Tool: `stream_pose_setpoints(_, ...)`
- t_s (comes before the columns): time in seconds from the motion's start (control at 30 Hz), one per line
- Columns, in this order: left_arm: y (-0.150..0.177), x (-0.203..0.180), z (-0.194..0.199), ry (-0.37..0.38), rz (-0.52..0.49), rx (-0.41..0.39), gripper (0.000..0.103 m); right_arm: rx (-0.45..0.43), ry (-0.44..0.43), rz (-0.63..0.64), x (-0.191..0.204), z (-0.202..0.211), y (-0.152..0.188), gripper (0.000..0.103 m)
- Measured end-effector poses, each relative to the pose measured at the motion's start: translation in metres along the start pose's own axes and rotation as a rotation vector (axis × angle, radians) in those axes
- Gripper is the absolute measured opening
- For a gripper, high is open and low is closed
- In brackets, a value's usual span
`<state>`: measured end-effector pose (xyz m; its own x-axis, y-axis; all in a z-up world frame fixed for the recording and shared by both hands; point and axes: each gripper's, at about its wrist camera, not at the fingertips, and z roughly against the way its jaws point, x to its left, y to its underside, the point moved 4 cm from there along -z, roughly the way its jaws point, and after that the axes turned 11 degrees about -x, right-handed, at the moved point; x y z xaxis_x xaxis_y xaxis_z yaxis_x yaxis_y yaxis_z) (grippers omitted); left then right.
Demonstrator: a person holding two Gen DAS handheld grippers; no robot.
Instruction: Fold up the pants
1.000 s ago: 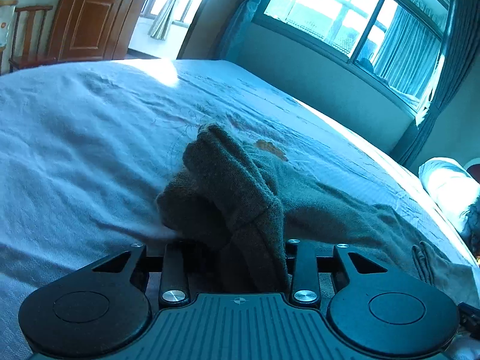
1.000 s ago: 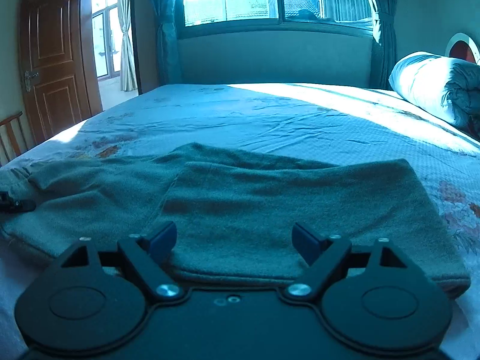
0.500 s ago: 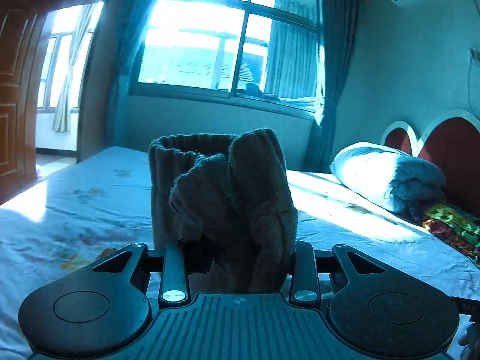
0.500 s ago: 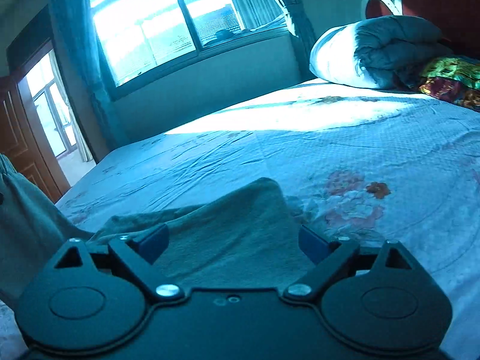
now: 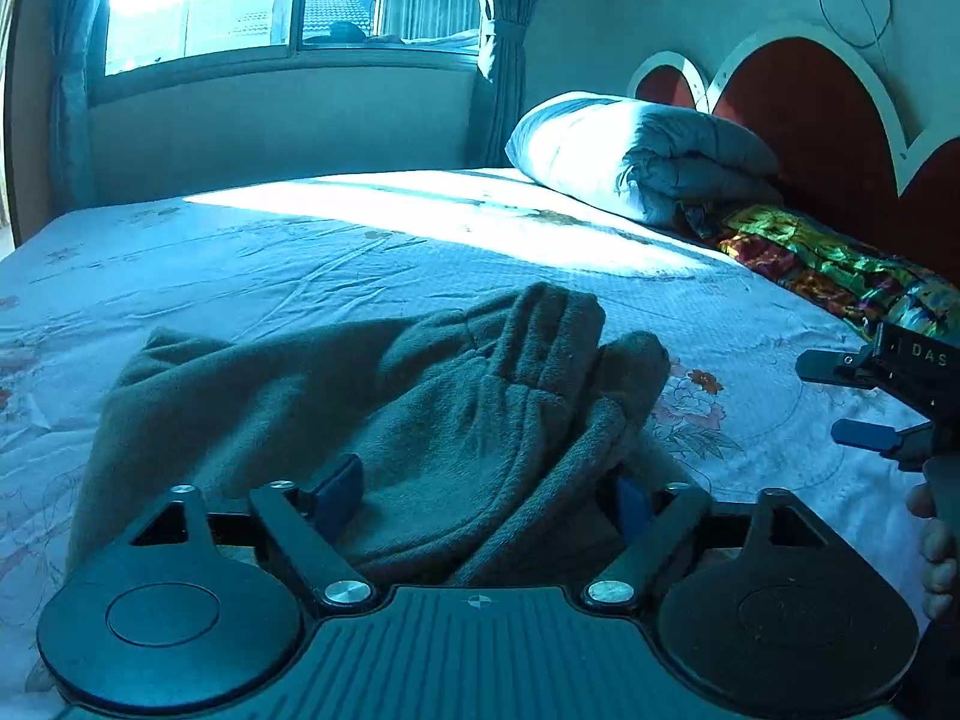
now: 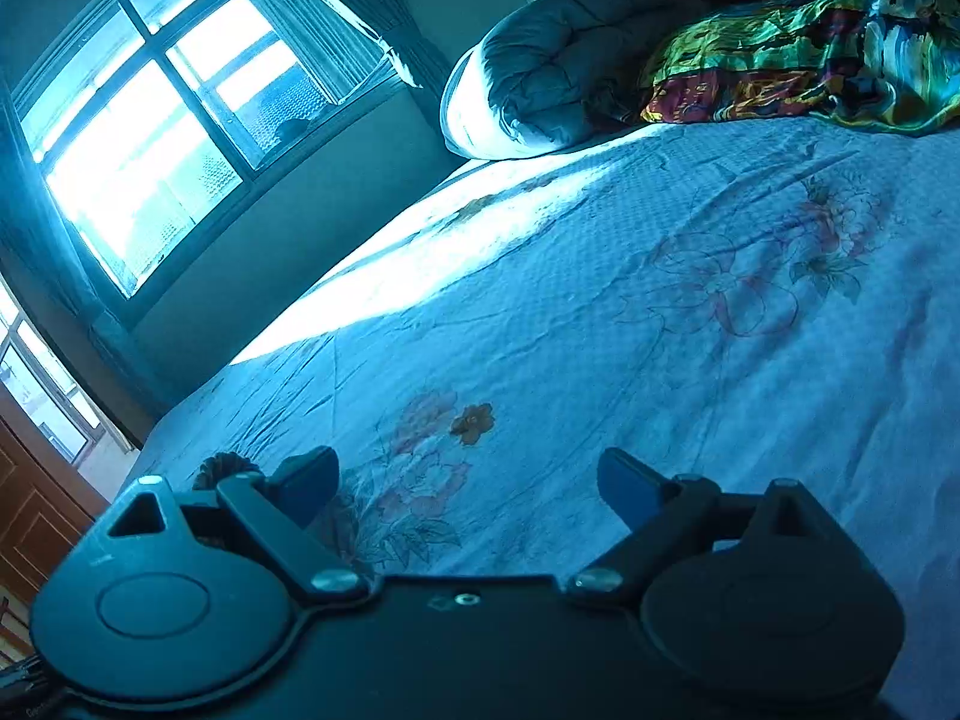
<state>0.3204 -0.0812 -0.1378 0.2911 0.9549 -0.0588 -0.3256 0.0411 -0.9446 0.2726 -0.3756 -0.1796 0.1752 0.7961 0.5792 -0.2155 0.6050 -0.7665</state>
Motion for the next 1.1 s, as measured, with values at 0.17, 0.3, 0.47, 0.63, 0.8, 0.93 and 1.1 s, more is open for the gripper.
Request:
stream_pose_setpoints(0.17,0.003,0.061,0.059,-0.062,0.109,-0.082,0.103,0.104,-0.179,-0.017,0.046,-0.004,0.020,0.087)
stream_pose_setpoints(0.3,0.021,0.116,0.088,-0.159,0.167,-0.067,0.103,0.187,-0.223,-0.060,0.071,-0.009,0.035,0.086)
stream_pose_setpoints(0.47,0.050,0.145,0.102,-0.226,0.210,-0.040,0.103,0.223,-0.202,-0.074,0.083,-0.009,0.051,0.082)
stream_pose_setpoints(0.63,0.062,0.151,0.097,-0.239,0.213,-0.014,0.099,0.226,-0.171,-0.044,0.092,-0.009,0.058,0.078)
stream_pose_setpoints(0.8,0.067,0.147,0.088,-0.201,0.168,0.045,0.081,0.240,-0.160,-0.015,0.098,-0.013,0.064,0.077)
stream_pose_setpoints(0.93,0.068,0.150,0.070,-0.181,0.130,0.059,0.081,0.277,-0.160,-0.022,0.103,-0.025,0.070,0.076)
stream_pose_setpoints(1.1,0.066,0.165,0.064,-0.179,0.300,-0.044,0.073,0.341,-0.154,-0.063,0.109,-0.045,0.077,0.041)
